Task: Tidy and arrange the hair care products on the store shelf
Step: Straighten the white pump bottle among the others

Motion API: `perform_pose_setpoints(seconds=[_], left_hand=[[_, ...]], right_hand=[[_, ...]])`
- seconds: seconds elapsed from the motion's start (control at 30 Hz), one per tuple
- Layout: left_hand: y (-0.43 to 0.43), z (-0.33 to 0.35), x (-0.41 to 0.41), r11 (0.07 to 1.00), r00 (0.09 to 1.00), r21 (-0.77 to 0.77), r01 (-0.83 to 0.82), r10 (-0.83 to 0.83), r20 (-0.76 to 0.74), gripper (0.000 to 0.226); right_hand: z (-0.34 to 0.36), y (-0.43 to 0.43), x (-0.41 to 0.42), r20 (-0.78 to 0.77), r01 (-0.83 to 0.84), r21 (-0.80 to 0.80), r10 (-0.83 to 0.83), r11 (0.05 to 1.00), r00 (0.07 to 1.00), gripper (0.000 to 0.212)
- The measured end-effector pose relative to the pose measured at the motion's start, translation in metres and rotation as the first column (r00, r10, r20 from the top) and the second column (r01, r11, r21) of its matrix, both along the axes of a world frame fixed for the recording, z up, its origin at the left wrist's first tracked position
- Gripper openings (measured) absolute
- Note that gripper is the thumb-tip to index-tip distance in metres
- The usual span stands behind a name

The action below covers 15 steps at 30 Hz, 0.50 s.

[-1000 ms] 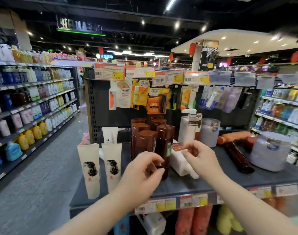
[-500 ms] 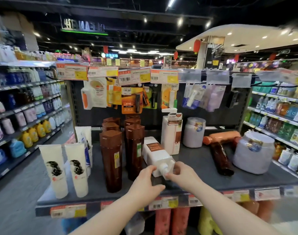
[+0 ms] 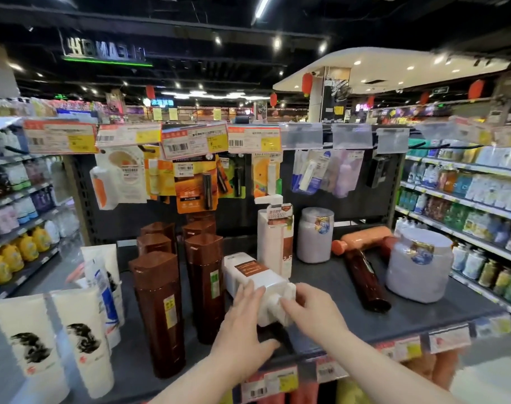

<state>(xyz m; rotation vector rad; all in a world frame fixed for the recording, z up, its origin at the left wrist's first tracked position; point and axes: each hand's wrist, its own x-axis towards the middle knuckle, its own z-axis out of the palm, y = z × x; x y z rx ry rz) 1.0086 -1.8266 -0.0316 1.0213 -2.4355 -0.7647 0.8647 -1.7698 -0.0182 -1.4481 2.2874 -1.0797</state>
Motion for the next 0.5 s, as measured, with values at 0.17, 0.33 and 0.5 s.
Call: perform_pose_setpoints(seconds=[0.17, 0.33, 0.5], left_hand=[[-0.006, 0.011, -0.016, 0.96, 0.993, -0.26, 0.104, -0.115, -0.029, 0.103], [-0.004, 0.031, -0.041, 0.967, 0.895, 0.011, 0.256, -0.233, -0.381, 0.099], [-0.022, 0.032, -0.055, 0.896, 0.853, 0.291, 0.334, -0.156, -0.499, 0.1]], right_hand=[[0.084, 0.009, -0.02, -0.215, 0.022, -0.018, -0.025, 1.0, 0.976, 0.039], [0.137, 0.001, -0.032, -0.272, 0.099, 0.086, -0.072, 0.991, 0.959, 0.038], [0.143, -0.011, -0.048, -0.152, 0.048, 0.15, -0.025, 0.988, 0.988, 0.05]])
